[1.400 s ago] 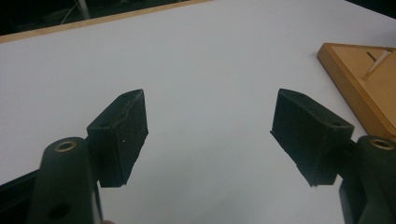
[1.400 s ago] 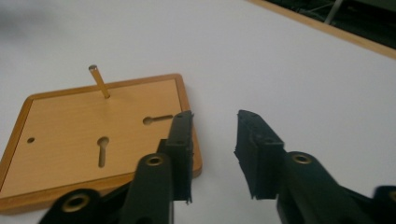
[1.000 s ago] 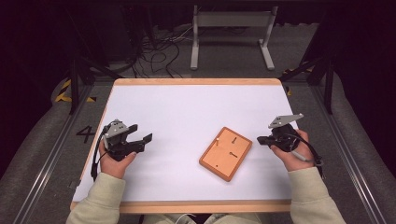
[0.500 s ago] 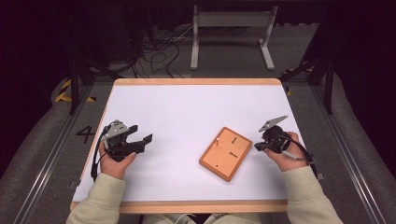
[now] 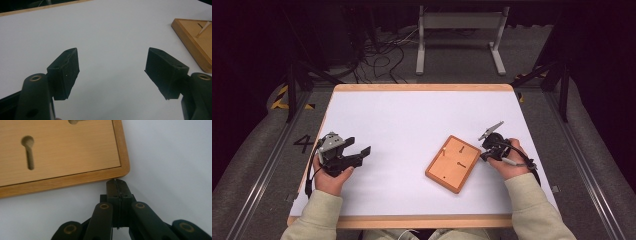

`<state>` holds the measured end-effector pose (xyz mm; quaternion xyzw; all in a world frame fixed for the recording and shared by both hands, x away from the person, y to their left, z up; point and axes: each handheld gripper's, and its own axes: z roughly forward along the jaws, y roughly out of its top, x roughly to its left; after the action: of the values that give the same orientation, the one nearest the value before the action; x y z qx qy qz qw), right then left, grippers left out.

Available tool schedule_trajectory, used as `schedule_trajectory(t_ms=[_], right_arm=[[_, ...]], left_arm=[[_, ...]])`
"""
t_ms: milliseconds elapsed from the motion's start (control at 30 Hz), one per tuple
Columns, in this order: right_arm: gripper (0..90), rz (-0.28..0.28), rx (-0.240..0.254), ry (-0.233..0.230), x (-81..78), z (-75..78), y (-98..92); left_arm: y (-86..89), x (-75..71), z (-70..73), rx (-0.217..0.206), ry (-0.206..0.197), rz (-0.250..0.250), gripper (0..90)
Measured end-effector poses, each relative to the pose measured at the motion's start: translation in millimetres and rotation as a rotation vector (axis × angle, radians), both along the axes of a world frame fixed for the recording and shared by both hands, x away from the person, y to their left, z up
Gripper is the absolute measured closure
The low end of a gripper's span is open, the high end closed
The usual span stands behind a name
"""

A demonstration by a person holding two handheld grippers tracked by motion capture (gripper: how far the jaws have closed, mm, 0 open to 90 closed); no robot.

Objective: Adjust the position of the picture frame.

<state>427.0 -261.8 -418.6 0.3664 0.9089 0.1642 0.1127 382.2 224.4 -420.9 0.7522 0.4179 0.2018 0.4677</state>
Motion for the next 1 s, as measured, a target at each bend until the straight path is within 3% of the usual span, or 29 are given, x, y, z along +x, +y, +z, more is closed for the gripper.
schedule_trajectory(t_ms=[233,300,400,500,600,667,700,833,1000], right_arm=[[90.0,0.022,-0.014,-0.03,14.3,-0.5,16.0],[90.0,0.039,-0.019,-0.053,26.9,-1.0,27.7],[90.0,0.043,-0.024,-0.061,33.5,-1.3,33.4],[90.0,0.08,-0.032,-0.083,41.6,-0.3,43.2],[90.0,0.092,-0.023,-0.104,48.8,2.8,52.4],[90.0,0.105,0.032,-0.114,52.1,6.6,55.9],[90.0,0.106,0.037,-0.114,53.7,8.2,57.4],[90.0,0.068,0.039,-0.121,56.6,11.1,59.3],[90.0,-0.024,0.041,-0.115,61.3,8.7,53.8]], left_arm=[[-0.5,0.2,-0.6,0.003,0.002,-0.003,27.2],[-1.3,1.5,-1.2,0.006,0.004,-0.007,27.2],[-2.4,2.3,-1.9,0.005,0.004,-0.007,27.2],[-2.9,3.8,-2.4,0.006,0.006,-0.014,27.2],[-3.7,5.0,-2.5,0.006,0.004,-0.017,27.2],[-4.3,5.4,-2.6,0.003,0.004,-0.02,27.3],[-4.2,5.5,-2.4,0.003,0.008,-0.022,27.2],[-3.3,5.5,-2.1,0.0,0.008,-0.021,27.2],[-2.5,5.0,-2.1,-0.001,0.01,-0.017,27.2]])
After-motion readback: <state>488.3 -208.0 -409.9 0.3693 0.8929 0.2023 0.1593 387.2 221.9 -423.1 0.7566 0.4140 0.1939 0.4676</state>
